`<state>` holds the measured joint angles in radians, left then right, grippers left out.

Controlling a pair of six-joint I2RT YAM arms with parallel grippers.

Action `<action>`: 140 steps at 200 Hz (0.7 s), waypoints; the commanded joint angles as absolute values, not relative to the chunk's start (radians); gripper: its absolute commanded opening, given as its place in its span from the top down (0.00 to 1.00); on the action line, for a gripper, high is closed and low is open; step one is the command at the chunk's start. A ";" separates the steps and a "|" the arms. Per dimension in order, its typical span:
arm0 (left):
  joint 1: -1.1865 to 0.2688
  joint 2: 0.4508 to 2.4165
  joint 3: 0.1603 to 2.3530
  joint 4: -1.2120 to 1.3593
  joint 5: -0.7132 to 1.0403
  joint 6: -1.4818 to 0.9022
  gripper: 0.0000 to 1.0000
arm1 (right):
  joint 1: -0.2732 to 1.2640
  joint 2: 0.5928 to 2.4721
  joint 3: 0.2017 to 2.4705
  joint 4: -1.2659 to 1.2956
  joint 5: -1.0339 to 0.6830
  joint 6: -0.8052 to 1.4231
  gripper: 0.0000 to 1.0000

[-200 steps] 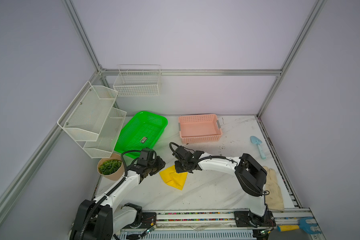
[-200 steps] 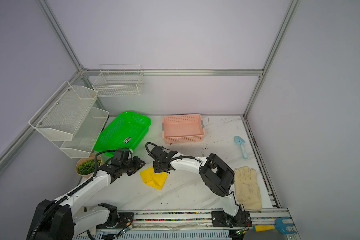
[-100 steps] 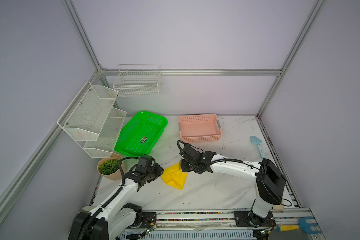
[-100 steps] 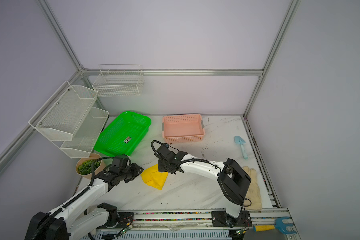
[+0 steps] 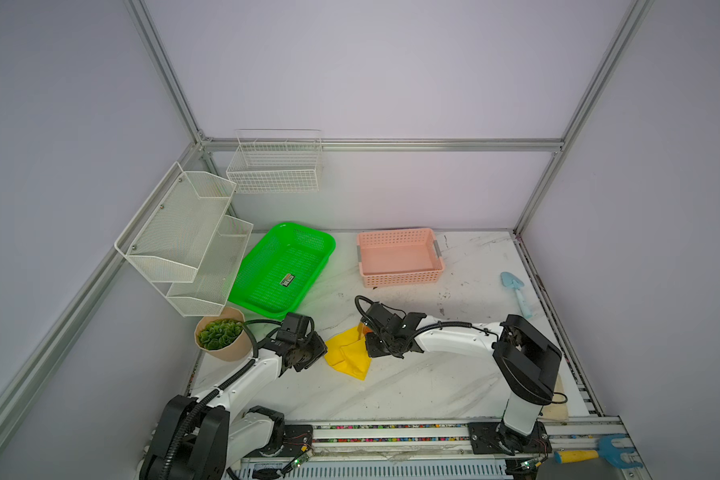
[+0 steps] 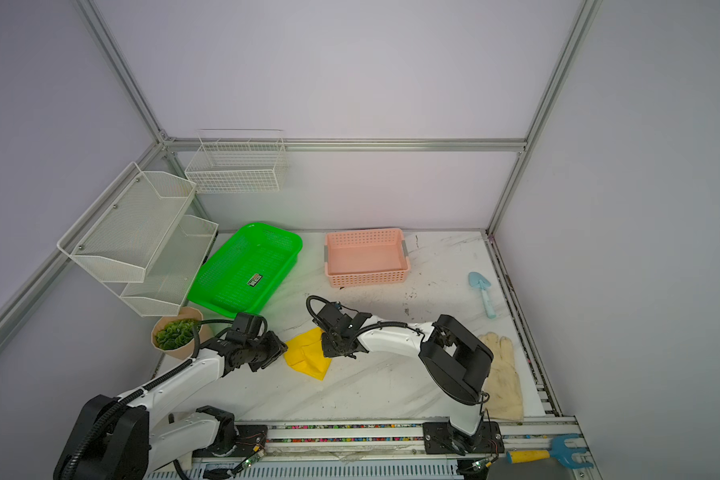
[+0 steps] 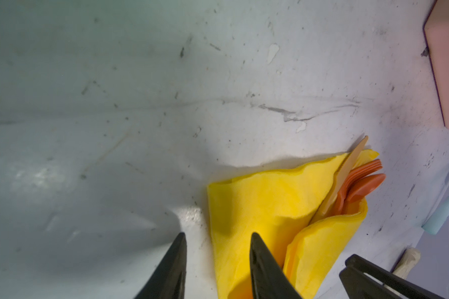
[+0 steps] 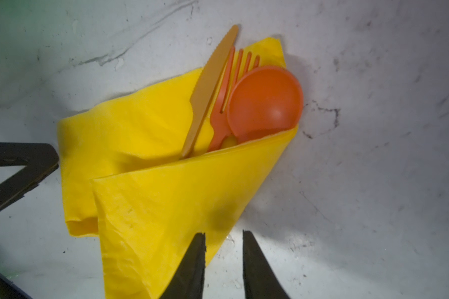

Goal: Place the utensils on the paper napkin and roll it up

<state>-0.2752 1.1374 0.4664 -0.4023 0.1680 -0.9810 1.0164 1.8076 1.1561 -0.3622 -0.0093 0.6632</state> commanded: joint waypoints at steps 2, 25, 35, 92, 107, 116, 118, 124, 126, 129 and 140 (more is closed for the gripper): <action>-0.270 1.129 0.419 -0.352 0.185 -1.002 0.60 | 1.019 1.830 1.170 -0.335 -0.020 0.657 0.71; -0.270 1.155 0.401 -0.307 0.202 -1.014 0.63 | 1.019 1.842 1.173 -0.330 -0.027 0.655 0.71; -0.270 1.162 0.392 -0.283 0.210 -1.021 0.66 | 1.019 1.843 1.172 -0.328 -0.027 0.655 0.71; -0.272 1.148 0.390 -0.244 0.196 -1.034 0.81 | 1.019 1.845 1.166 -0.318 -0.032 0.656 0.72; -0.271 1.137 0.382 -0.230 0.193 -1.039 0.84 | 1.019 1.847 1.162 -0.313 -0.034 0.657 0.72; -0.272 1.127 0.374 -0.216 0.194 -1.044 0.86 | 1.019 1.848 1.162 -0.312 -0.034 0.657 0.73; -0.272 1.125 0.373 -0.213 0.193 -1.046 0.86 | 1.019 1.848 1.162 -0.312 -0.034 0.657 0.73; -0.271 1.117 0.367 -0.200 0.196 -1.046 0.87 | 1.019 1.848 1.162 -0.311 -0.035 0.657 0.73; -0.272 1.115 0.366 -0.198 0.197 -1.046 0.87 | 1.019 1.848 1.162 -0.311 -0.035 0.657 0.73; -0.272 1.112 0.364 -0.193 0.198 -1.046 0.88 | 1.019 1.849 1.161 -0.311 -0.035 0.657 0.73; -0.273 1.098 0.359 -0.176 0.201 -1.048 0.89 | 1.019 1.849 1.161 -0.311 -0.035 0.657 0.73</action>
<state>-0.2752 1.1378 0.3969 -0.2424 0.1970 -1.0374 1.0164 1.8278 1.1572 -0.3229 -0.0383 0.6605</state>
